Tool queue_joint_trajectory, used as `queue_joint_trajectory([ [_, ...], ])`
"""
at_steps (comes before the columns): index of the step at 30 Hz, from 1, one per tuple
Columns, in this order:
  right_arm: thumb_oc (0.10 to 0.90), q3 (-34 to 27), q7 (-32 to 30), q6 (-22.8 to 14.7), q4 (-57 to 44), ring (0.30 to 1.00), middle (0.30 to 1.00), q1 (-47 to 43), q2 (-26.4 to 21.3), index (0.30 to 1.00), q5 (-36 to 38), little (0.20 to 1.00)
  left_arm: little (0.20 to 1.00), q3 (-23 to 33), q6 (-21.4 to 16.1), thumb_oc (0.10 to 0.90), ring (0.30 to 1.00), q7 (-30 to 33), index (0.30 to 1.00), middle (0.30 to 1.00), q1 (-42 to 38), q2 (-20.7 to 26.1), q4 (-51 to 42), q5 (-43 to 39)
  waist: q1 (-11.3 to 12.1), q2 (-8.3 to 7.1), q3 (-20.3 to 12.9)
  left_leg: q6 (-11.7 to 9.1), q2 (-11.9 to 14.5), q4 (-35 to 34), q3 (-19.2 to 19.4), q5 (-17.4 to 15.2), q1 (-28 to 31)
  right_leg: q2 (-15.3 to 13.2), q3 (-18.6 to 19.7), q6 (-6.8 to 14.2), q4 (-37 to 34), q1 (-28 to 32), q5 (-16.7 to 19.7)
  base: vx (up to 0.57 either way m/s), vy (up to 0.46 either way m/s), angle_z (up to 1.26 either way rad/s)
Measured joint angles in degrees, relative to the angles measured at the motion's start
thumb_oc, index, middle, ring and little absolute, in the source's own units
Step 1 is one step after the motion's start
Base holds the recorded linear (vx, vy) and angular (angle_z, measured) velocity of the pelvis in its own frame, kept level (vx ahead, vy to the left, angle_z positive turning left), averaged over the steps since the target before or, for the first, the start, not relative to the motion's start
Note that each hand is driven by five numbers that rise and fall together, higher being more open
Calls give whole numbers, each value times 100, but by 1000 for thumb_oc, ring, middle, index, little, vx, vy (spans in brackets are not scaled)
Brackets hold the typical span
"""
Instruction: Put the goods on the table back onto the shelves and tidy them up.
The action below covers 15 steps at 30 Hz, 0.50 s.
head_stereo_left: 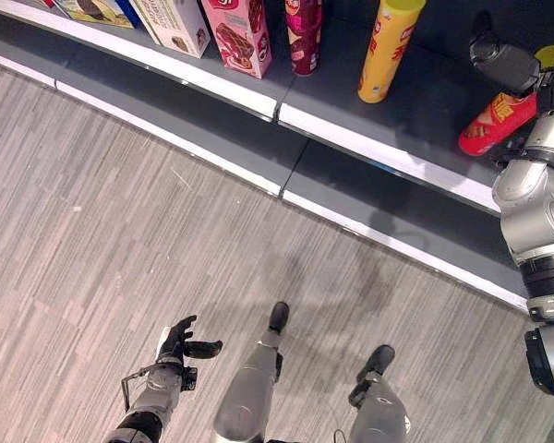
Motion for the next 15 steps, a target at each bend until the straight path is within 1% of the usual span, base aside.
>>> queue_joint_trajectory([
  [3,800,-92,35,-14,-317,900,900,265,104,900,-20,900,900,125,4,800,900,1,900,900,22,15,51,4,-32,-90,-73,0,21,-47,28,1,61,44,-2,-19,-144,82,60,27,2,-5],
  [6,800,-196,107,-58,-334,900,900,390,105,900,-45,900,900,131,5,800,900,-5,900,900,9,-2,43,50,-48,-110,-87,-1,42,-72,47,1,156,76,-2,-7,-229,192,110,45,-5,-3],
  [7,800,-227,108,-64,-372,900,900,513,115,900,-46,900,900,160,6,800,900,-6,900,900,24,-5,51,58,-18,-123,-99,-7,49,-120,53,4,242,94,-4,-14,-289,280,120,38,-5,-5],
  [8,800,-236,112,-86,-380,900,900,606,180,900,-57,900,900,198,9,800,900,-5,900,900,78,2,64,102,-49,-162,-191,-14,67,-161,69,3,252,111,-3,-12,-333,279,128,47,-2,-6],
  [9,800,-248,115,-95,-401,900,900,661,236,900,-58,900,900,245,13,800,900,-6,900,900,103,4,95,118,-32,-181,-240,-16,79,-177,79,5,258,135,-2,-10,-384,298,149,37,4,-9],
  [10,800,-250,140,-112,-530,900,900,834,318,900,-63,900,900,302,92,800,900,-8,900,900,144,-4,151,159,-61,-237,-355,-18,112,-213,96,5,275,169,4,-8,-427,304,156,53,11,-8],
  [13,800,-271,266,-200,-720,900,900,1033,354,900,-103,900,900,334,131,800,900,-9,900,900,261,-30,155,165,-165,-316,-466,-22,118,-282,118,8,365,181,10,-16,-497,380,167,58,3,-5],
  [15,800,-409,300,-289,-938,900,900,1230,551,900,-102,900,900,371,160,800,900,-9,900,900,334,-33,158,167,-197,-406,-565,-25,137,-346,166,11,446,187,49,-18,-519,397,168,63,-9,-11],
])
